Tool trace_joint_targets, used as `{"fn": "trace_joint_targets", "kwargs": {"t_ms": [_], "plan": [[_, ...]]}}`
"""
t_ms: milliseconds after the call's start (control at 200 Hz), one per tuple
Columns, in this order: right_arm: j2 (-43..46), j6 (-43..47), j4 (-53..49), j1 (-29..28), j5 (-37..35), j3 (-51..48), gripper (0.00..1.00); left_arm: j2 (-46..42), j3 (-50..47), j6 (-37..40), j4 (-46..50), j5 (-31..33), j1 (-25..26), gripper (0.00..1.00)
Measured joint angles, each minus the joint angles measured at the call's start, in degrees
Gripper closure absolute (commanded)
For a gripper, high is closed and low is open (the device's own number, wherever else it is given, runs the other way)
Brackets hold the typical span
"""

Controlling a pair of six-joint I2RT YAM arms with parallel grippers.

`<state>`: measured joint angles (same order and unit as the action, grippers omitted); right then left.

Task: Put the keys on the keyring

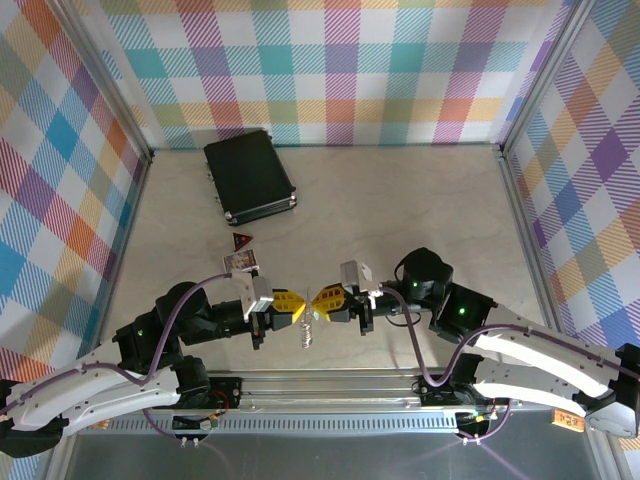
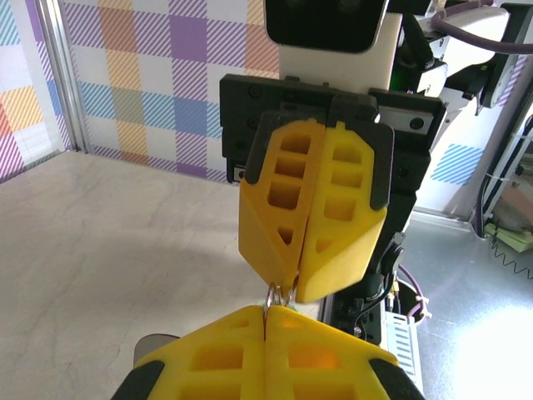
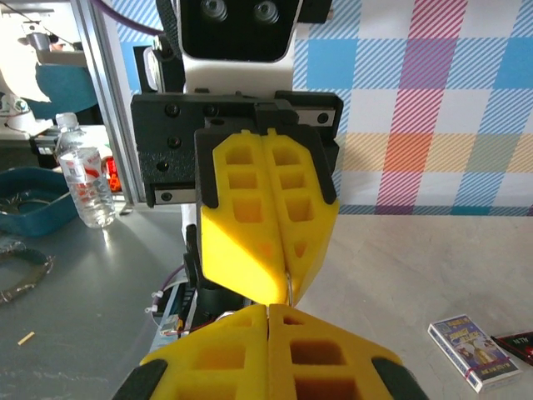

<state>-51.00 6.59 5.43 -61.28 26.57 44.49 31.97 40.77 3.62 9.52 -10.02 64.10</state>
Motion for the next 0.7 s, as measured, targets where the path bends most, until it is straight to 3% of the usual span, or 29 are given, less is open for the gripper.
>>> {"fn": "trace_joint_targets", "kwargs": {"t_ms": [420, 595, 700], "plan": [[0.7, 3.4, -3.4, -1.4, -3.6, 0.2, 1.0, 0.7, 0.0, -0.9, -0.1, -0.2, 0.0, 1.0], [1.7, 3.0, -3.4, -1.4, -4.3, 0.2, 0.76, 0.7, 0.0, -0.9, -1.0, 0.0, 0.0, 1.0], [2.7, 2.7, -3.2, -1.7, -4.3, 0.2, 0.69, 0.5, 0.0, -0.9, -1.6, 0.3, 0.0, 1.0]]}}
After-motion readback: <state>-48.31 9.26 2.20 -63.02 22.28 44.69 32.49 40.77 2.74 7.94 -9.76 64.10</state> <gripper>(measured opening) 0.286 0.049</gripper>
